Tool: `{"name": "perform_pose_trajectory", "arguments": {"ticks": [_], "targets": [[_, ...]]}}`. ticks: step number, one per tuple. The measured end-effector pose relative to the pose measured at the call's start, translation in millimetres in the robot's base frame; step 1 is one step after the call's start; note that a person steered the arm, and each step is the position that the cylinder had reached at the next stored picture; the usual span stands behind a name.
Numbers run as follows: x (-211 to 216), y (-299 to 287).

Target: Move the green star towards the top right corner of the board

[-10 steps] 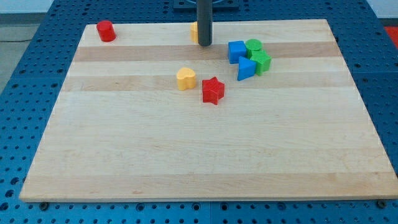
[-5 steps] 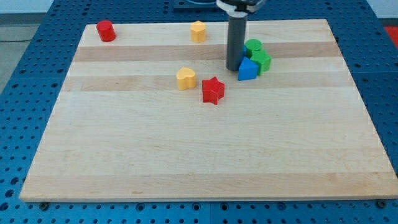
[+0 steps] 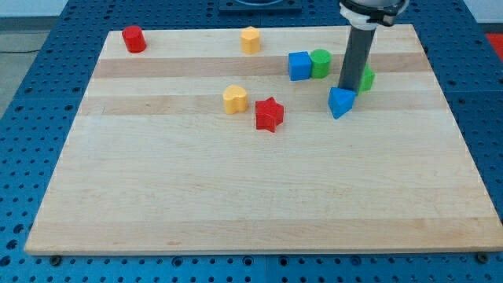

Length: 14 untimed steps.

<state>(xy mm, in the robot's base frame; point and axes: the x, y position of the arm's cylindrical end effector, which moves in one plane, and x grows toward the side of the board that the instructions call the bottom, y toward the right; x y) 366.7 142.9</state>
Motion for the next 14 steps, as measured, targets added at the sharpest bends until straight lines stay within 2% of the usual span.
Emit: {"name": "perform_pose_trajectory", "arguments": {"ticks": [2, 5, 7, 10, 12, 14], "targets": [[-20.8, 4.7], [-7.4, 60.4], [-39.6, 53.3], [-49.1, 34.9], [-76.6, 31.5], [-78.4, 10.0]]}}
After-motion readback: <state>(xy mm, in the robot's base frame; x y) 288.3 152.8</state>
